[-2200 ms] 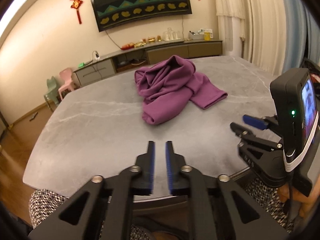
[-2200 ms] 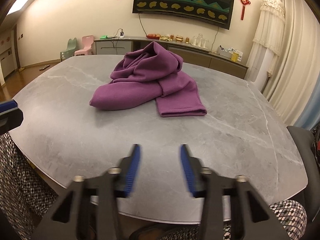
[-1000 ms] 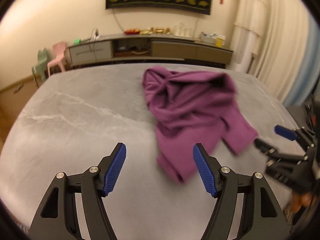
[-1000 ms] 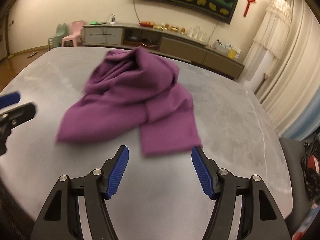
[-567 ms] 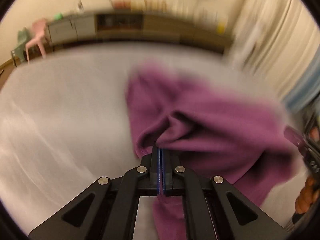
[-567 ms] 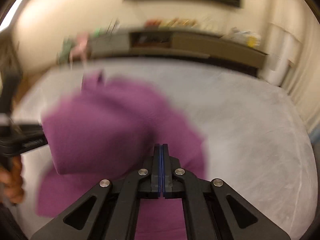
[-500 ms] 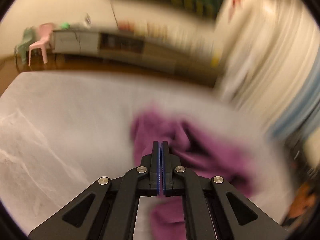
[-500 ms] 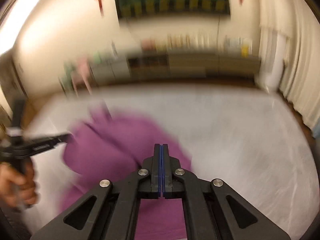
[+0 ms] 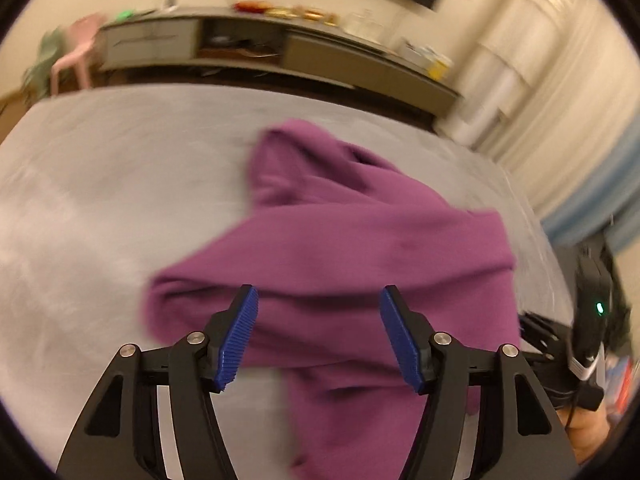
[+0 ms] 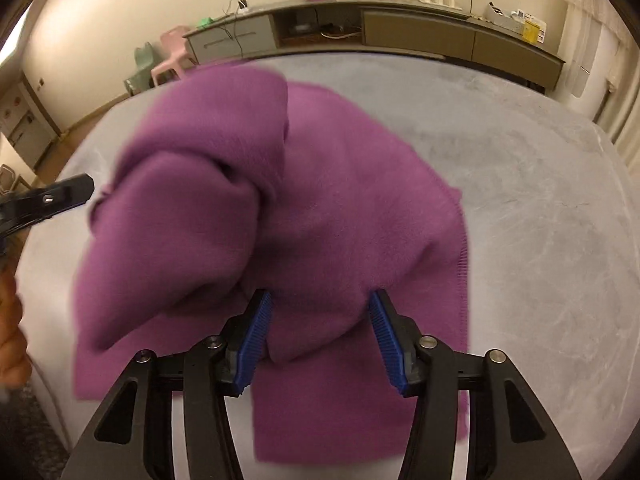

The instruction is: Fold clothes

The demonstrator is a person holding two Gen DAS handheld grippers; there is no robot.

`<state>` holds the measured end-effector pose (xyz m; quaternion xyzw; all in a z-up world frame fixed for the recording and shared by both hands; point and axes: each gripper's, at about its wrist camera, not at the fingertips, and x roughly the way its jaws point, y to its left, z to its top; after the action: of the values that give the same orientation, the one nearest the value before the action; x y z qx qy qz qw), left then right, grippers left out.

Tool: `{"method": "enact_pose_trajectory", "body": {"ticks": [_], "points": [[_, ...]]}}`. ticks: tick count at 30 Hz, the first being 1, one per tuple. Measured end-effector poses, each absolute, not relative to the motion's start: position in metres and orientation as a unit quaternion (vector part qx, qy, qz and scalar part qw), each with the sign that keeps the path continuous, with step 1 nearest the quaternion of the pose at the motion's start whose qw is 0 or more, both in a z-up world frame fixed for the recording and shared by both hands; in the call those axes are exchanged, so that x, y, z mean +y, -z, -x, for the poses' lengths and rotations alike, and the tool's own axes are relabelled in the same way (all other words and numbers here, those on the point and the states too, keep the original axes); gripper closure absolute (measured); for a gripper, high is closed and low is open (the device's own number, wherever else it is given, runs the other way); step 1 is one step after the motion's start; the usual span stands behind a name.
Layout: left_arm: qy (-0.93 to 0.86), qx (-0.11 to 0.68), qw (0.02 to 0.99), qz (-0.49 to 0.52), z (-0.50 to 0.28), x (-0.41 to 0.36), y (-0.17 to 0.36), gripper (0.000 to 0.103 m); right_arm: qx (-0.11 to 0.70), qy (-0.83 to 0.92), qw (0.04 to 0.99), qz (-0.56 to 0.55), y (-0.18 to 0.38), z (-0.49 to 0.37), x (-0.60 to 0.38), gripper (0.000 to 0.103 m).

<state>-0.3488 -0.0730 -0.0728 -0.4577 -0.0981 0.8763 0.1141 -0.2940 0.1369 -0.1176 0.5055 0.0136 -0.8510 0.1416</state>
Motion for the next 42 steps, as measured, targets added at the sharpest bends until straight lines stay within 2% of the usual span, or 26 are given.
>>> {"method": "enact_pose_trajectory", "body": {"ticks": [2, 3, 4, 5, 9, 11, 14, 16, 19, 21, 22, 23, 25, 27, 28, 30, 31, 32, 33, 34, 36, 38, 39, 40, 42], "points": [[-0.879, -0.048, 0.127, 0.457, 0.347, -0.040, 0.078, 0.040, 0.015, 0.862, 0.138, -0.487, 0.109, 0.293, 0.137, 0.097], [-0.881, -0.028, 0.113, 0.458, 0.352, -0.037, 0.079, 0.082, 0.018, 0.869, 0.135, -0.476, 0.103, 0.292, 0.137, 0.097], [-0.883, -0.007, 0.099, 0.459, 0.358, -0.035, 0.081, 0.100, 0.018, 0.882, 0.128, -0.453, 0.089, 0.288, 0.142, 0.097], [-0.885, 0.006, 0.084, 0.457, 0.363, -0.036, 0.080, 0.100, 0.015, 0.900, 0.117, -0.419, 0.067, 0.282, 0.150, 0.098], [-0.923, -0.126, -0.016, 0.364, 0.346, -0.150, 0.022, 0.100, -0.024, 0.954, 0.072, -0.291, -0.017, 0.243, 0.203, 0.099], [-0.929, -0.174, -0.084, 0.317, 0.323, -0.212, -0.003, 0.101, -0.023, 0.966, 0.034, -0.256, -0.037, 0.229, 0.226, 0.099], [-0.910, -0.176, -0.132, 0.350, 0.313, -0.260, 0.016, 0.100, -0.042, 0.945, -0.011, -0.324, -0.008, 0.243, 0.250, 0.098], [-0.891, -0.162, -0.131, 0.403, 0.312, -0.262, 0.049, 0.100, -0.087, 0.908, 0.007, -0.410, 0.031, 0.266, 0.255, 0.096], [-0.869, -0.193, -0.105, 0.443, 0.304, -0.261, 0.087, 0.098, -0.117, 0.879, 0.035, -0.461, 0.058, 0.286, 0.256, 0.093], [-0.861, -0.220, -0.097, 0.448, 0.301, -0.254, 0.100, 0.093, -0.092, 0.889, 0.053, -0.446, 0.049, 0.278, 0.240, 0.074], [-0.863, -0.218, -0.087, 0.446, 0.300, -0.247, 0.099, 0.084, -0.076, 0.897, 0.060, -0.431, 0.042, 0.272, 0.231, 0.056], [-0.865, -0.216, -0.078, 0.445, 0.299, -0.240, 0.098, 0.078, -0.061, 0.905, 0.068, -0.416, 0.035, 0.267, 0.221, 0.044], [-0.876, -0.197, -0.060, 0.436, 0.298, -0.229, 0.096, 0.053, -0.031, 0.912, 0.089, -0.400, 0.032, 0.285, 0.197, 0.037], [-0.892, -0.160, -0.041, 0.422, 0.293, -0.209, 0.091, 0.046, 0.001, 0.909, 0.109, -0.403, 0.040, 0.295, 0.174, 0.036], [-0.899, -0.139, -0.032, 0.415, 0.289, -0.194, 0.087, 0.046, 0.016, 0.904, 0.113, -0.412, 0.049, 0.302, 0.164, 0.036], [-0.909, -0.094, 0.000, 0.406, 0.276, -0.156, 0.082, 0.046, 0.039, 0.894, 0.113, -0.431, 0.068, 0.318, 0.155, 0.036], [-0.908, -0.070, 0.031, 0.411, 0.268, -0.132, 0.081, 0.045, 0.051, 0.889, 0.113, -0.441, 0.077, 0.326, 0.150, 0.048], [-0.904, -0.035, 0.076, 0.420, 0.261, -0.100, 0.085, 0.045, 0.051, 0.882, 0.117, -0.454, 0.086, 0.333, 0.148, 0.070], [-0.898, -0.008, 0.106, 0.426, 0.257, -0.075, 0.089, 0.043, 0.044, 0.877, 0.117, -0.463, 0.091, 0.338, 0.151, 0.077], [-0.892, 0.029, 0.138, 0.430, 0.251, -0.046, 0.097, 0.041, 0.038, 0.876, 0.113, -0.467, 0.094, 0.341, 0.154, 0.091], [-0.880, 0.090, 0.171, 0.434, 0.240, -0.002, 0.112, 0.040, 0.023, 0.883, 0.104, -0.457, 0.086, 0.343, 0.163, 0.095], [-0.875, 0.130, 0.153, 0.441, 0.242, 0.020, 0.130, 0.042, 0.000, 0.896, 0.100, -0.433, 0.064, 0.338, 0.174, 0.097], [-0.873, 0.141, 0.142, 0.445, 0.245, 0.027, 0.138, 0.067, -0.013, 0.902, 0.098, -0.419, 0.051, 0.336, 0.179, 0.098], [-0.875, 0.129, 0.140, 0.446, 0.250, 0.023, 0.135, 0.085, -0.026, 0.908, 0.097, -0.406, 0.038, 0.332, 0.185, 0.098], [-0.884, 0.098, 0.127, 0.440, 0.260, 0.007, 0.118, 0.089, -0.050, 0.920, 0.094, -0.378, 0.013, 0.325, 0.198, 0.098]]}}
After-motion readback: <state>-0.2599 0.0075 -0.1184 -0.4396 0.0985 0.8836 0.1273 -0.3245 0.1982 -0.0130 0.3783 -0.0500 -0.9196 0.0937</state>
